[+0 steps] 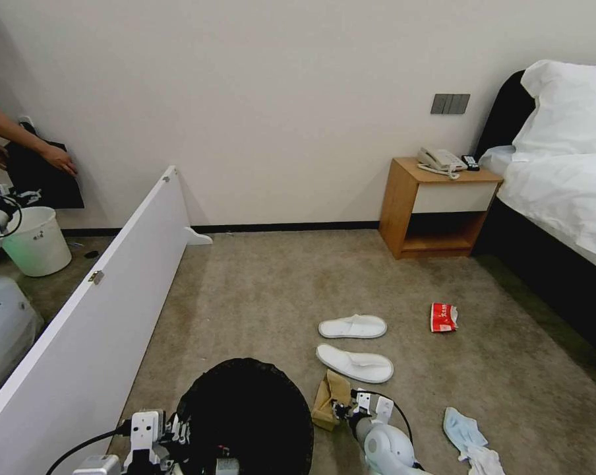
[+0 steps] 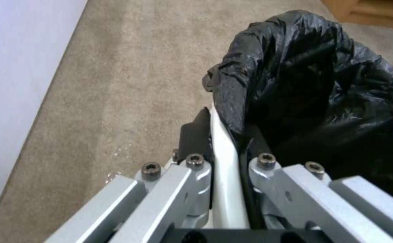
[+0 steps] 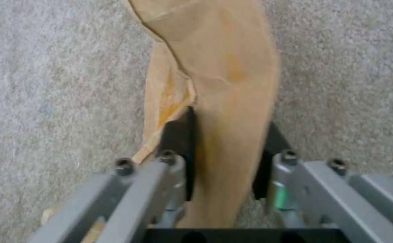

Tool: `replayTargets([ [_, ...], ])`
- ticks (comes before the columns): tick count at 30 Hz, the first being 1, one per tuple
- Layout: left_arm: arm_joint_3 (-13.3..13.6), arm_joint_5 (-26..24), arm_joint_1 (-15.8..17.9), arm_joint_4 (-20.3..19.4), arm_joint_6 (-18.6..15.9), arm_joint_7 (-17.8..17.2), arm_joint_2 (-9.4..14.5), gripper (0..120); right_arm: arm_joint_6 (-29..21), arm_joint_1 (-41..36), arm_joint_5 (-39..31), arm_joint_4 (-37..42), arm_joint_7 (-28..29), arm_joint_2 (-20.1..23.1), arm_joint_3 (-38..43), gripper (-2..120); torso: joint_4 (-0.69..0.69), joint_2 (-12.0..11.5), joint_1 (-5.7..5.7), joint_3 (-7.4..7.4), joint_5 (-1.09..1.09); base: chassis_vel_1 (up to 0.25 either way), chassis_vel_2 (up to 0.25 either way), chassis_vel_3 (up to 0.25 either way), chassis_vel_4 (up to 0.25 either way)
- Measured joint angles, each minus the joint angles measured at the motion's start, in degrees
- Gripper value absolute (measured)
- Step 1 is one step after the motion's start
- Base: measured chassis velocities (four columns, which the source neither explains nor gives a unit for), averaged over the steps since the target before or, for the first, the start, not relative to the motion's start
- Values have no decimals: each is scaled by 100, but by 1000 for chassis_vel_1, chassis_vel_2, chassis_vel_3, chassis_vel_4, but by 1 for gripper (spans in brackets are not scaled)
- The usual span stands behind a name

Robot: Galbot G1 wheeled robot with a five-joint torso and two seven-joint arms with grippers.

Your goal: Pick up the trash bin, then pick up the garbage from the floor and place it into the trash bin.

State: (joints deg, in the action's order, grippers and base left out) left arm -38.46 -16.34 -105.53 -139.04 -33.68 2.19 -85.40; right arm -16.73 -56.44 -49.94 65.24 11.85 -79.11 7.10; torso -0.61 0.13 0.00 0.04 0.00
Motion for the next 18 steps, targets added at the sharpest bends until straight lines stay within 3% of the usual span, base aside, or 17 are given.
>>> replayTargets([
  [6,22,-5,21,15,-2,0,0,4,65,5,72,-7,-43,10,8,0,0,0,0,0,0,0,0,0,0],
  [10,26,-3,20,15,-3,0,6,4,158,-19,147,-3,-95,19,25,0,0,0,0,0,0,0,0,0,0],
  [14,65,-2,41,15,-4,1,29,4,521,-204,241,308,-260,77,230,0,0,0,0,0,1,0,0,0,0],
  [17,150,-25,119,37,-19,-11,87,4,1242,-471,621,803,-883,228,475,0,-1,0,0,0,-1,0,0,0,0],
  [18,150,-25,119,37,-19,-11,87,4,1242,-471,621,803,-883,228,475,0,-1,0,0,0,-1,0,0,0,0],
])
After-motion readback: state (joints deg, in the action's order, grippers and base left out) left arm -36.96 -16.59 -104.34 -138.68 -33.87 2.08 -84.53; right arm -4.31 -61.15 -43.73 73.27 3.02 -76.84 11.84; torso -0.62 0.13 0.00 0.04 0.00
